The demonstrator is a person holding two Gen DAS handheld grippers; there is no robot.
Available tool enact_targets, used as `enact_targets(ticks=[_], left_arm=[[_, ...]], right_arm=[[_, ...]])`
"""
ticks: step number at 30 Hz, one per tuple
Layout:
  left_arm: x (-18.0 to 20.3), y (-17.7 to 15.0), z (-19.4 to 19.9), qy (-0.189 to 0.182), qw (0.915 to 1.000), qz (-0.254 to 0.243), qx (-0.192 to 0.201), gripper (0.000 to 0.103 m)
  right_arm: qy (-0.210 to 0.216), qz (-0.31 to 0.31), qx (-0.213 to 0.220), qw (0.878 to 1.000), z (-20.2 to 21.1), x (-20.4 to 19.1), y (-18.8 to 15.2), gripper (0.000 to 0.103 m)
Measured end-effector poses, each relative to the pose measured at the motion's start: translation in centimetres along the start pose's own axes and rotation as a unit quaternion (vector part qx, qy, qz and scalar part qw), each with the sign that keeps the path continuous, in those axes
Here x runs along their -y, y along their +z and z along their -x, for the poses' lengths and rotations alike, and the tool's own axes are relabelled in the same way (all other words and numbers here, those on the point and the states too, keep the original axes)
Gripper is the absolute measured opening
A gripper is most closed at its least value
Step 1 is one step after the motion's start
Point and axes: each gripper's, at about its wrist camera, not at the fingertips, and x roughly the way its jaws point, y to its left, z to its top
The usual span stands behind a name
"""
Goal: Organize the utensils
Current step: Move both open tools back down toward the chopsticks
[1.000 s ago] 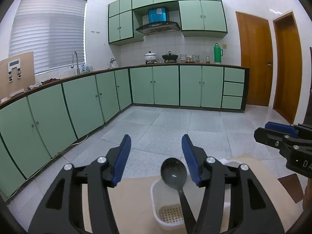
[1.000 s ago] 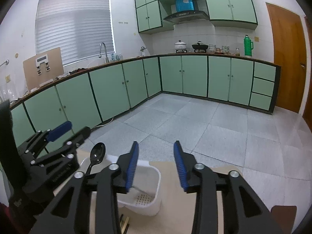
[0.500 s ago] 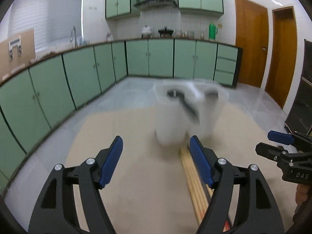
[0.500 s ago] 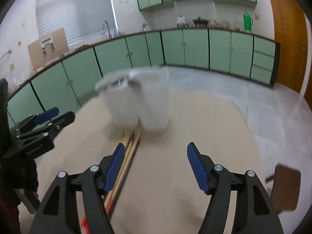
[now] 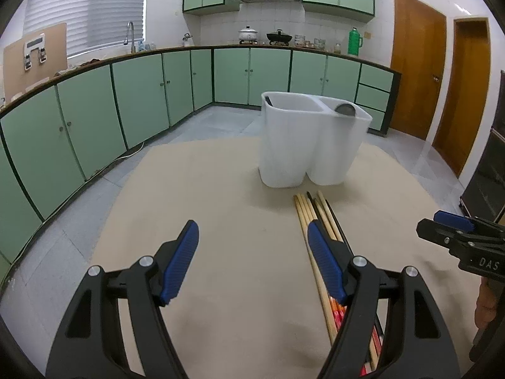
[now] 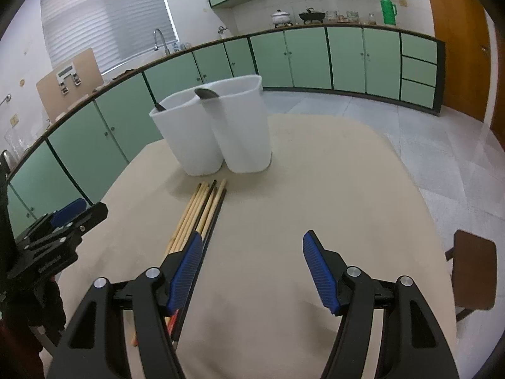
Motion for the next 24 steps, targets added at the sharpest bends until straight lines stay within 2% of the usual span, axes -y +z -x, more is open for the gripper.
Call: enact_targets(ticks=[4, 8, 17, 22, 24], left_arm=[[0.6, -1.4, 0.4, -0.007, 0.9997, -0.005, -0.021, 0.070], [0.8, -3.5, 1.0, -0.010, 0.9991, -0.002, -0.042, 0.071], [1.4, -7.8, 1.5, -0.011, 0.9961, -0.009, -0.087, 0.072], [1.0, -8.0, 1.7, -0.004, 0.9962, 0.001, -0.087, 0.074], [1.1, -8.2, 1.9, -0.003, 0.9961, -0.003, -0.088, 0.074]], right_arm=[[0.001, -0.005, -0.012, 1.000, 0.5, -0.6, -1.6, 0.065], [0.011, -0.002, -0.036, 0.999, 1.2, -1.7, -4.5, 0.065], [0.013, 0.043, -0.074, 0.996, 2.4, -5.2, -9.7, 0.065], [-0.024, 0.082, -0.070, 0.994, 2.0, -6.5, -10.6, 0.064], [-0.043, 0.087, -0.070, 0.993, 2.0, -6.5, -10.6, 0.060]])
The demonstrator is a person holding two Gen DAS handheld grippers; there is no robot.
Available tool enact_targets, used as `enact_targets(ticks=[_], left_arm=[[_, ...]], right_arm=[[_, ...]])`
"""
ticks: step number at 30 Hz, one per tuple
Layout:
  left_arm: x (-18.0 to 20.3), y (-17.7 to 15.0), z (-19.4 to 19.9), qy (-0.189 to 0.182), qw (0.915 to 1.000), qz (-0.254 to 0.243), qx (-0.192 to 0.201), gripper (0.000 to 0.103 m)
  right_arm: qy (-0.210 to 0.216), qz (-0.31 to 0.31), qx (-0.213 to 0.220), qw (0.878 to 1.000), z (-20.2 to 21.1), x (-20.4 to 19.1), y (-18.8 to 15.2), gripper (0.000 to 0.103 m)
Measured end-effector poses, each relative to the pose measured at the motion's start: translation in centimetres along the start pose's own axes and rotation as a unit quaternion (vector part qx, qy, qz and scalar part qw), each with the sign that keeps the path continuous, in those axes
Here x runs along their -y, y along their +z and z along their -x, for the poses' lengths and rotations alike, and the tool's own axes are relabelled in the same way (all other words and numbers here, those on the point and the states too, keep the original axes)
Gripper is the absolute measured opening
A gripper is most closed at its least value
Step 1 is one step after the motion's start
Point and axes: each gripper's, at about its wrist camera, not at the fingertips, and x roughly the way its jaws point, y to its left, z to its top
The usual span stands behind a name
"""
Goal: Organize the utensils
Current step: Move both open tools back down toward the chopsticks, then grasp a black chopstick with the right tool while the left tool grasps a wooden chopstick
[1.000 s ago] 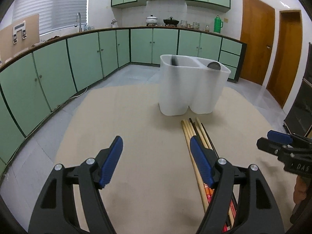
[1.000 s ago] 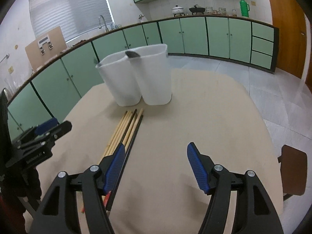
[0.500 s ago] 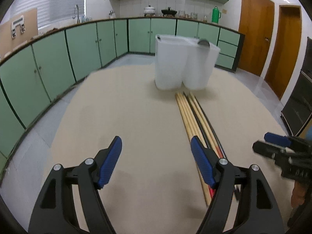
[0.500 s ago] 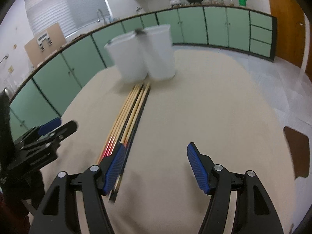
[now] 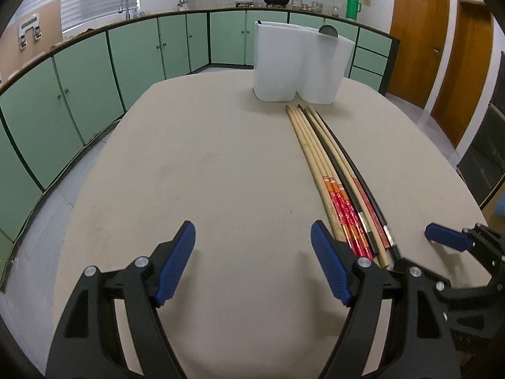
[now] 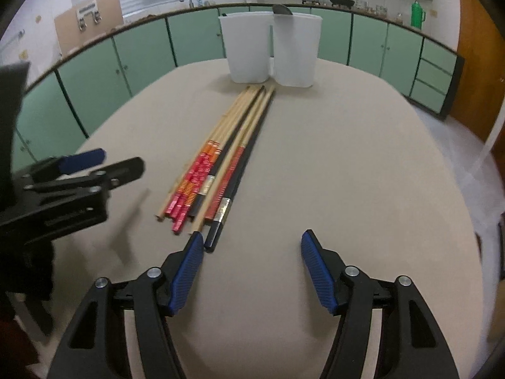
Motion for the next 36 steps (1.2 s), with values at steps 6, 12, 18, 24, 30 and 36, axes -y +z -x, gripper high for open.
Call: enact_targets(ticks=[6, 12, 18, 24, 30, 36], left_arm=[[0.4, -0.3, 0.5, -0.007, 1.0000, -0.005, -0.002, 0.075], [1.9, -0.9, 0.6, -0.028, 0.9993, -0.019, -0.013, 0.075], [2.9, -1.0, 0.1, -0.033, 0.9985, -0.035, -0.025, 0.075], [3.3, -1.3, -0.6, -0.030, 0.9975, -0.042, -0.048, 0.075], [2.7, -1.2, -0.6, -0.011, 0.9982, -0.032, -0.050, 0.075], [3.1, -0.9, -0.6, -0.014, 0.9983, -0.033, -0.047, 0.060]], right_arm=[[-0.014, -0.030, 0.009, 0.999, 0.7, 1.9, -0.3, 0.055], [0.016, -0.015, 0.009, 1.000, 0.7, 0.9, -0.4, 0.032], [0.021, -0.027, 0.007, 0.999, 0.7, 1.5, -0.2, 0.008], [0.004, -0.031, 0.006, 0.999, 0.4, 2.2, 0.1, 0.008], [0.020, -0.029, 0.008, 0.999, 0.4, 2.3, 0.0, 0.011], [0.028, -0.017, 0.005, 0.999, 0.3, 1.7, 0.1, 0.012]])
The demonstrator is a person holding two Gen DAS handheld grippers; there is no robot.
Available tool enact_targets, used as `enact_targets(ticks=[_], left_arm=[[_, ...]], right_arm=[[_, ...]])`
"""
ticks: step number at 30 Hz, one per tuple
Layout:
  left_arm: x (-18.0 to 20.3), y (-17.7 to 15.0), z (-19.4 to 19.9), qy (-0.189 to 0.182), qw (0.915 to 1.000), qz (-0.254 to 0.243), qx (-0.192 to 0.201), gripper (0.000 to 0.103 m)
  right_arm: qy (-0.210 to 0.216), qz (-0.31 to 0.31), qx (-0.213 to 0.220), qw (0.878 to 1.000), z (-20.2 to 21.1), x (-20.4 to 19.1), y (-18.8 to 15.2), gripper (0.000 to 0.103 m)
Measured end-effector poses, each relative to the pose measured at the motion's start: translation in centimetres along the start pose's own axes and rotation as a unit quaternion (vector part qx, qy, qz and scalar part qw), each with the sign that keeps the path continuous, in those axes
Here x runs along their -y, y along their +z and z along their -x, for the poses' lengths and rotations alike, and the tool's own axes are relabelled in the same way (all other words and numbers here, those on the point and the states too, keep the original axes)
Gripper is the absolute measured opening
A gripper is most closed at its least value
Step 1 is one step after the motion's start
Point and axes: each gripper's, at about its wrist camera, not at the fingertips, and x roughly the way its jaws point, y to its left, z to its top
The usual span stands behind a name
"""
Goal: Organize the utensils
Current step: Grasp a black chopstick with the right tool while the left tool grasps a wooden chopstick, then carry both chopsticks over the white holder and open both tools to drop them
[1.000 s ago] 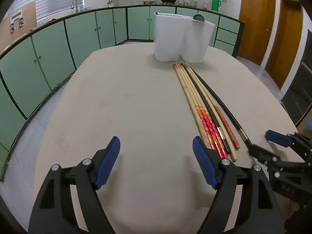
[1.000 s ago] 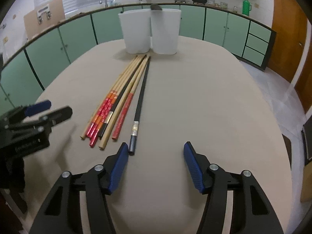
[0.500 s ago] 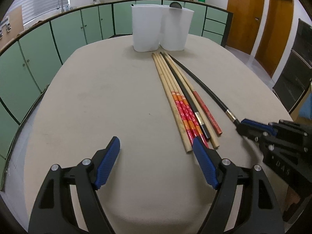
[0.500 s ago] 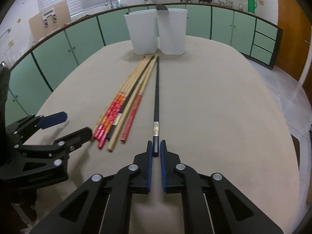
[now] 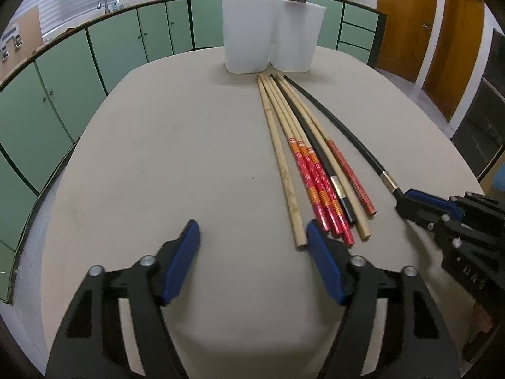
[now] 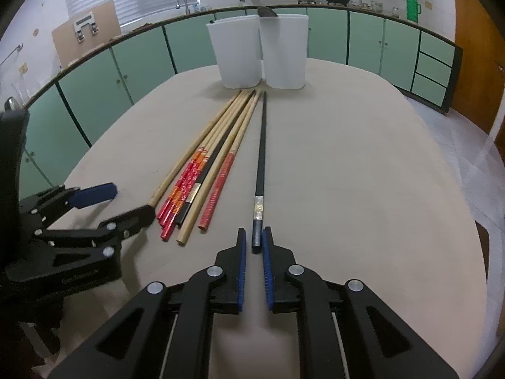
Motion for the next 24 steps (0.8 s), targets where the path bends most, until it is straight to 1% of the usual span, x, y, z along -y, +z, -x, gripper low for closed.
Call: enact_targets(ticks=[1, 2, 3, 4, 5, 6, 8, 9, 12, 15, 18, 24], left_arm=[[0.2, 0.1, 0.0, -0.001, 1.0000, -0.002, 0.002, 0.056], [0.3, 0.1, 0.0, -0.004, 1.0000, -0.005, 0.003, 0.047], [0.6, 0.2, 0.1, -0.008, 0.9999, -0.010, 0.005, 0.041], [0.8, 0.1, 0.1, -0.008, 0.9999, -0.013, 0.006, 0.037], [0.9, 0.1, 0.1, -0.010, 0.9998, -0.016, 0.007, 0.031], [1.0, 0.1, 0.1, -0.015, 0.9997, -0.017, 0.008, 0.021], [1.0, 0.1, 0.0, -0.032, 0.9994, -0.013, 0.008, 0.009], [1.0, 0.1, 0.0, -0.036, 0.9993, -0.010, 0.007, 0.008], [1.0, 0.2, 0.0, -0.036, 0.9993, -0.008, 0.008, 0.007], [0.7, 0.3, 0.5, -0.031, 0.9994, -0.001, 0.014, 0.007], [0.0, 0.9, 1.7, -0.025, 0.9992, 0.006, 0.032, 0.006], [-1.1, 3.4, 5.6, -0.009, 0.9961, 0.003, 0.088, 0.006]], right_arm=[[-0.003, 0.004, -0.001, 1.000, 0.0, -0.1, 0.0, 0.012], [-0.006, 0.007, -0.001, 1.000, 0.0, -0.2, 0.1, 0.011], [-0.007, 0.008, -0.001, 1.000, 0.0, -0.3, 0.0, 0.009], [-0.006, 0.007, -0.001, 1.000, 0.0, -0.3, 0.0, 0.009], [-0.004, 0.006, -0.001, 1.000, 0.0, -0.3, 0.1, 0.007], [-0.001, 0.003, 0.000, 1.000, 0.0, -0.2, 0.1, 0.007], [0.003, 0.000, 0.000, 1.000, 0.0, -0.1, 0.1, 0.007], [0.006, -0.002, 0.000, 1.000, 0.0, 0.0, 0.1, 0.007], [0.006, -0.003, 0.004, 1.000, 0.1, 0.1, 0.2, 0.007], [0.002, 0.002, 0.015, 1.000, 0.8, 0.3, 0.5, 0.007], [0.004, 0.004, 0.034, 0.999, 2.1, 0.8, 1.1, 0.007], [0.007, 0.010, 0.072, 0.997, 5.4, 1.7, 3.7, 0.007]])
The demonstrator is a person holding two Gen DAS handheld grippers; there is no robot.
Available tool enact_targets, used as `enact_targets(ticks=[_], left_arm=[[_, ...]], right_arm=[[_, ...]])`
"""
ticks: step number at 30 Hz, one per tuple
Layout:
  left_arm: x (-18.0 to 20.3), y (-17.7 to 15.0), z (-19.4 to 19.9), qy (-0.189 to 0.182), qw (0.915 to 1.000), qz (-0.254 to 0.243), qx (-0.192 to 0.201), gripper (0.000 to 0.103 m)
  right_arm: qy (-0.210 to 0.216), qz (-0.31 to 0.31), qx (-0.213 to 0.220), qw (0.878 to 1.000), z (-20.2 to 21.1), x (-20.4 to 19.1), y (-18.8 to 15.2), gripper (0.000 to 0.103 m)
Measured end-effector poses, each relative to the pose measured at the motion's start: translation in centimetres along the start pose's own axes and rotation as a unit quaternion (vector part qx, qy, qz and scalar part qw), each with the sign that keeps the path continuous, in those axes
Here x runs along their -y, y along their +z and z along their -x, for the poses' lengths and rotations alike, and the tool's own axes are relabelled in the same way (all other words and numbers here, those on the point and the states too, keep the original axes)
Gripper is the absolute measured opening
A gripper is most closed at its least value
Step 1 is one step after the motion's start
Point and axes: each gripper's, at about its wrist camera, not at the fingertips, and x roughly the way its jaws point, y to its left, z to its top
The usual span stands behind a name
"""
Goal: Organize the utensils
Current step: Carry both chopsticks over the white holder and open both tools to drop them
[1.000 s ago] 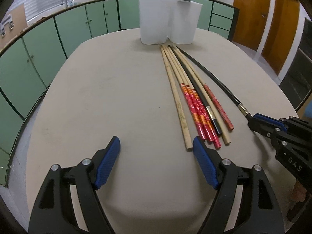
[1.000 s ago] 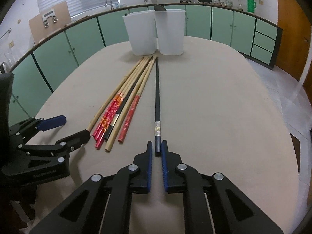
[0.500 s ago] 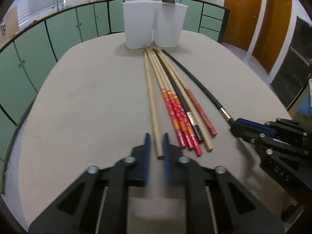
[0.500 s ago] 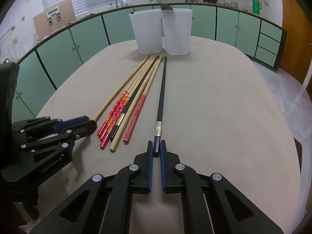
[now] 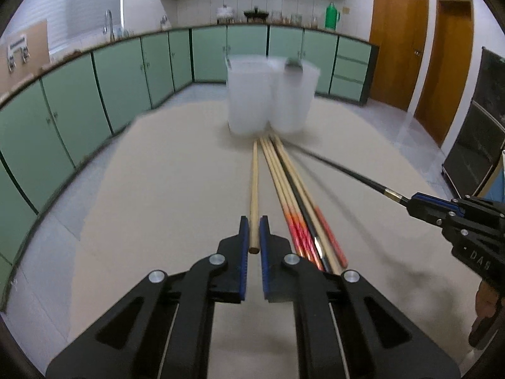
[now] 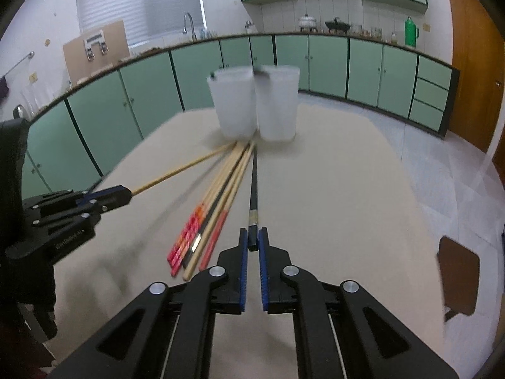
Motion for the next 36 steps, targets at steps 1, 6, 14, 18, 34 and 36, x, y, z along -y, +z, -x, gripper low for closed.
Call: enact_targets(ticks=[1, 6, 14, 18, 34, 36], left_arm=[[-0.1, 0.7, 0.7, 0.001, 0.9999, -0.001, 0.010, 0.006], [-0.4, 3.5, 2.9, -0.006, 0.9990, -0.002, 0.045, 0.006], [-0.6, 8.6, 4.3, -0.032, 0.9961, -0.010, 0.082, 0.006], [-0.4, 10.7, 3.9, -0.033, 0.9952, -0.021, 0.090, 0.006], [0.5, 18.0, 6.9, -0.055, 0.9831, -0.031, 0.172, 0.005], [0.8, 19.0, 7.0, -0.054, 0.9813, -0.036, 0.181, 0.005]], right_arm=[[0.001, 0.001, 0.007, 1.000, 0.5, 0.2, 0.6, 0.007], [0.015, 0.000, 0.030, 0.999, 2.4, 1.0, 3.7, 0.006], [0.024, 0.027, 0.054, 0.998, 4.2, 2.6, 9.9, 0.006], [0.029, 0.042, 0.052, 0.997, 3.9, 2.7, 12.5, 0.006], [0.041, 0.079, 0.104, 0.991, 7.3, 2.7, 21.2, 0.006], [0.037, 0.080, 0.125, 0.988, 8.0, 2.7, 23.0, 0.006]])
